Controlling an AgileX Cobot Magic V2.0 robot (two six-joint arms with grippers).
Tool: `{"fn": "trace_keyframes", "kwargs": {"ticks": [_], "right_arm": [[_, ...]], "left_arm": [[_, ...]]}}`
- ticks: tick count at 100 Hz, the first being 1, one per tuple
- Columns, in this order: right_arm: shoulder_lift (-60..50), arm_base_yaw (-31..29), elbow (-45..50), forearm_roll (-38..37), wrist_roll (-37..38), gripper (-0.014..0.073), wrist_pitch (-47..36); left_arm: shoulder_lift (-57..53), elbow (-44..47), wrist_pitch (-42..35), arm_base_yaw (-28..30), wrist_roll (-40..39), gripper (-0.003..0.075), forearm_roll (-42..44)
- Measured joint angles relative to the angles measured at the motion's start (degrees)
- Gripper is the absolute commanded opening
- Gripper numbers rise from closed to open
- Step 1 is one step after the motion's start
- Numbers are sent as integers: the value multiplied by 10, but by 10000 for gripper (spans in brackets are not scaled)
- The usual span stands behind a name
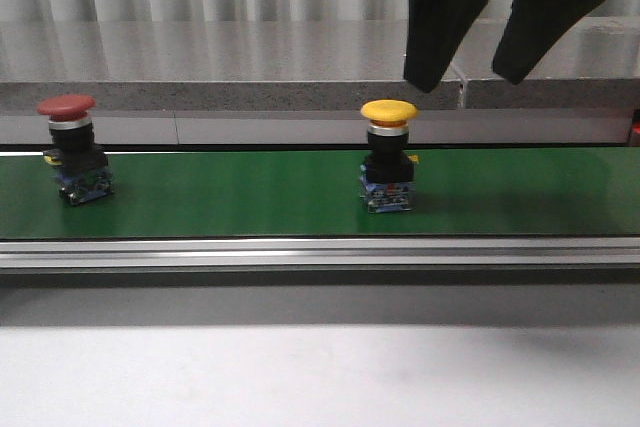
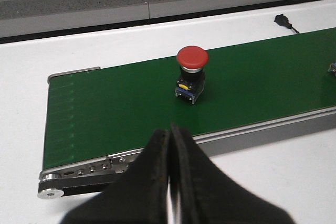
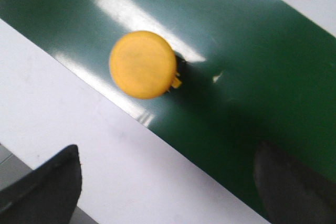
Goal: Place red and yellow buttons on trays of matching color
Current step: 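Lower the right gripper onto the yellow button on the belt and grasp, then carry the yellow button into the yellow tray and open the right gripper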
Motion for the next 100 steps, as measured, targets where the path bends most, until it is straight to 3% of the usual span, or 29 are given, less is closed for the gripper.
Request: {"fn": "trace_keyframes", "kwargs": {"ticks": [34, 41, 58, 65, 100], "right_arm": [[76, 0, -19, 12, -28, 636, -38], [87, 0, -19, 12, -33, 558, -44], [95, 0, -19, 12, -37, 227, -54], [95, 0, -19, 12, -38, 162, -54], [57, -5, -19, 11, -8, 150, -70]], "left_arm": [[0, 0, 0, 0, 0, -20, 0], [0, 0, 0, 0, 0, -20, 0], [0, 0, 0, 0, 0, -20, 0], [0, 0, 0, 0, 0, -20, 0], [0, 0, 0, 0, 0, -20, 0]]}}
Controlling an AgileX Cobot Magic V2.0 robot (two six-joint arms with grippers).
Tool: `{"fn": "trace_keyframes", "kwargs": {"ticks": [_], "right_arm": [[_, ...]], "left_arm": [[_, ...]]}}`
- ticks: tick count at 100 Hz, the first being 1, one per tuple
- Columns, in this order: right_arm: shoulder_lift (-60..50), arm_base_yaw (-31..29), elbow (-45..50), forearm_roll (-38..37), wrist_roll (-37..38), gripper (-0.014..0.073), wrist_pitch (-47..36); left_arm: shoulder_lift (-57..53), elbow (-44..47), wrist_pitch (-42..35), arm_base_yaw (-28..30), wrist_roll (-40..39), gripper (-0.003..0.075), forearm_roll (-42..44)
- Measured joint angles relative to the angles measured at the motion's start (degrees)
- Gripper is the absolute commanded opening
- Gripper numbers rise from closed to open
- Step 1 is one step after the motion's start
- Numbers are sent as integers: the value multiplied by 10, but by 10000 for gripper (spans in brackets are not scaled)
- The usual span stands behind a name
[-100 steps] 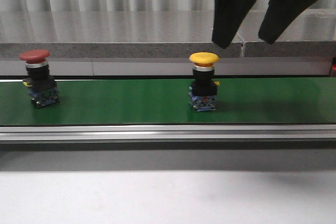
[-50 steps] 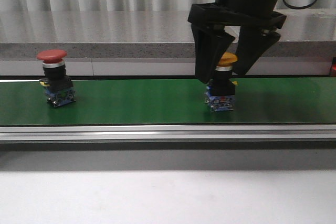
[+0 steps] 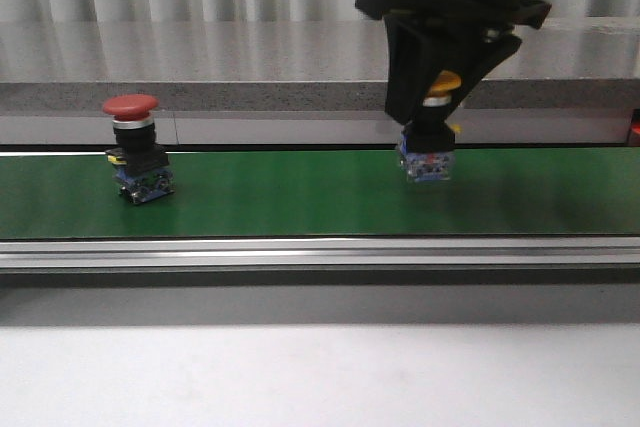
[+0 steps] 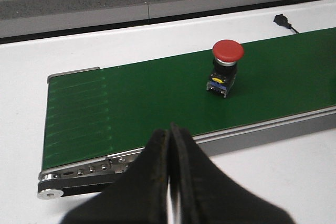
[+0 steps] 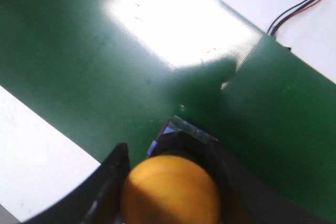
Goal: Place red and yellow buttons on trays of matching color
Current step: 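Carry the yellow button into the yellow tray and open the right gripper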
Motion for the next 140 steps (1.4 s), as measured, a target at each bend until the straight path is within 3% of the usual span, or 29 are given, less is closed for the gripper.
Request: {"fn": "trace_keyframes", "kwargs": {"ticks": [21, 63, 119, 140], "right_arm": [[-47, -51, 0, -10, 44, 150, 8], [-113, -220, 2, -49, 113, 150, 58], [-192, -522, 145, -50, 116, 150, 39], [-194, -609, 177, -53, 117, 150, 16]], "left_arm": [[0, 0, 0, 0, 0, -20, 0], [0, 0, 0, 0, 0, -20, 0], [0, 0, 0, 0, 0, -20, 0], [0, 0, 0, 0, 0, -20, 0]]}}
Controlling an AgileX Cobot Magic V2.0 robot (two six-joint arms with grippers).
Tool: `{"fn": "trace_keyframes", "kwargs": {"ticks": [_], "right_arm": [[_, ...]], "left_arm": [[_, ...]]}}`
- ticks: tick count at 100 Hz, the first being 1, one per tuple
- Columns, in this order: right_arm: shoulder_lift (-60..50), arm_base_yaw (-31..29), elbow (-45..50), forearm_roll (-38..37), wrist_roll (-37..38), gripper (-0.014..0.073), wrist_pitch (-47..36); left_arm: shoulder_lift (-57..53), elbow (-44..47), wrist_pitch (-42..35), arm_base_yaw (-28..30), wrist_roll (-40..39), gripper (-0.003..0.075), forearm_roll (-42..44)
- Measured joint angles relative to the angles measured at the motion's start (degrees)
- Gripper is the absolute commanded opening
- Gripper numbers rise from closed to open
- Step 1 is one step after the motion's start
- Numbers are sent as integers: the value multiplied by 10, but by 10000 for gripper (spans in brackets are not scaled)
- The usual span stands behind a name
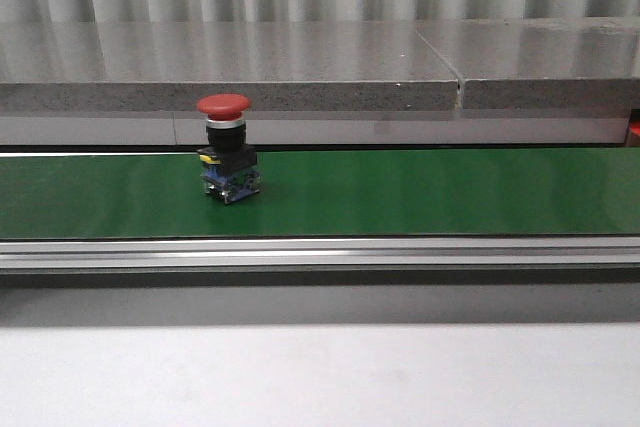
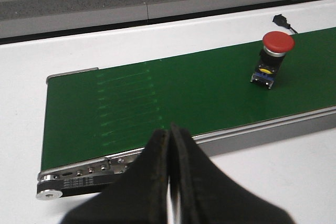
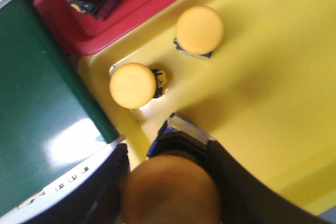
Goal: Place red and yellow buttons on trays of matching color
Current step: 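Carry the yellow button into the yellow tray and open the right gripper, then move the right gripper back over the end of the belt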
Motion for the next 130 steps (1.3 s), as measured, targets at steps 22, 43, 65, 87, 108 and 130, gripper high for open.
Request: {"fn": "trace_keyframes", "kwargs": {"ticks": [22, 43, 65, 87, 108, 130], "right_arm": [[0, -51, 41, 0, 13, 150, -43], [14, -78, 68, 0, 21, 150, -97], [47, -78, 79, 8, 24, 150, -133], [82, -78, 80, 21, 25, 152, -148], [101, -78, 80, 22, 25, 152, -167], [129, -78, 80, 22, 25, 152, -171]], "left_arm": [[0, 0, 0, 0, 0, -20, 0], [0, 0, 0, 0, 0, -20, 0], [0, 0, 0, 0, 0, -20, 0], [0, 0, 0, 0, 0, -20, 0], [0, 0, 0, 0, 0, -20, 0], [0, 0, 0, 0, 0, -20, 0]]}}
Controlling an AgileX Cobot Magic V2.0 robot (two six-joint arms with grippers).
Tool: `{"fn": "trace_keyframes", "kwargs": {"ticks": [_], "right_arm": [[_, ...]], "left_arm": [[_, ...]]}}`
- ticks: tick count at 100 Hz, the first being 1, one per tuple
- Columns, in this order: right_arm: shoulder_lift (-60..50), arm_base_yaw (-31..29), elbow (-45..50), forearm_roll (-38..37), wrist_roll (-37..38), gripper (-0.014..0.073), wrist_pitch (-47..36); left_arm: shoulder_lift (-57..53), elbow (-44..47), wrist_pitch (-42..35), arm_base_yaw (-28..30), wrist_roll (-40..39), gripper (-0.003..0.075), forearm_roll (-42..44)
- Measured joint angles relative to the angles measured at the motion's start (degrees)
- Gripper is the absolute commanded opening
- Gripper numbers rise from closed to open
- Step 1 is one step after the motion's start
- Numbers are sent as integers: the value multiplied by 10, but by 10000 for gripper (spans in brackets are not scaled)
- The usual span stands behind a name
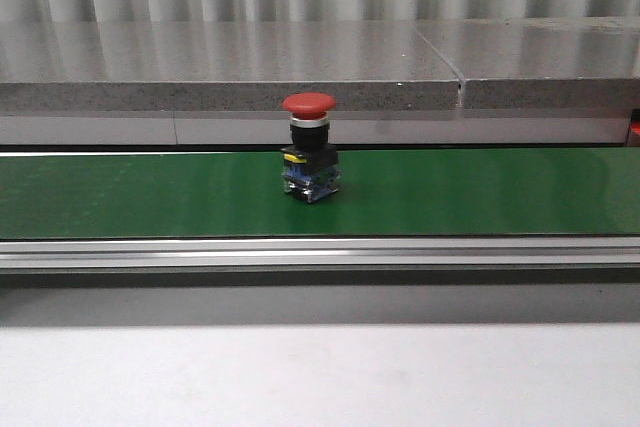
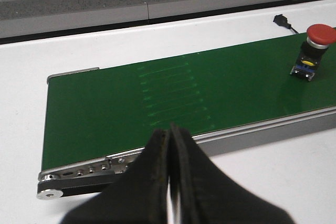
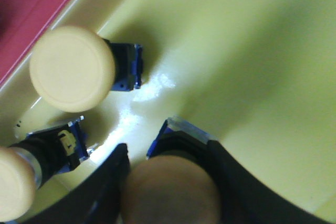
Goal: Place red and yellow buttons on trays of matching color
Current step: 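Move the right gripper back over the end of the belt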
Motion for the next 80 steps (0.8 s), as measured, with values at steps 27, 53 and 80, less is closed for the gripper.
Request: {"fn": "trace_keyframes", "kwargs": {"ticks": [27, 53, 80], "right_arm": [[13, 0, 0, 0, 0, 330, -6], [14, 0, 0, 0, 0, 602, -8], [-28, 0, 0, 0, 0, 602, -8]], "left_arm": [[0, 0, 0, 0, 0, -20, 0], [0, 0, 0, 0, 0, -20, 0], [0, 0, 0, 0, 0, -20, 0]]}}
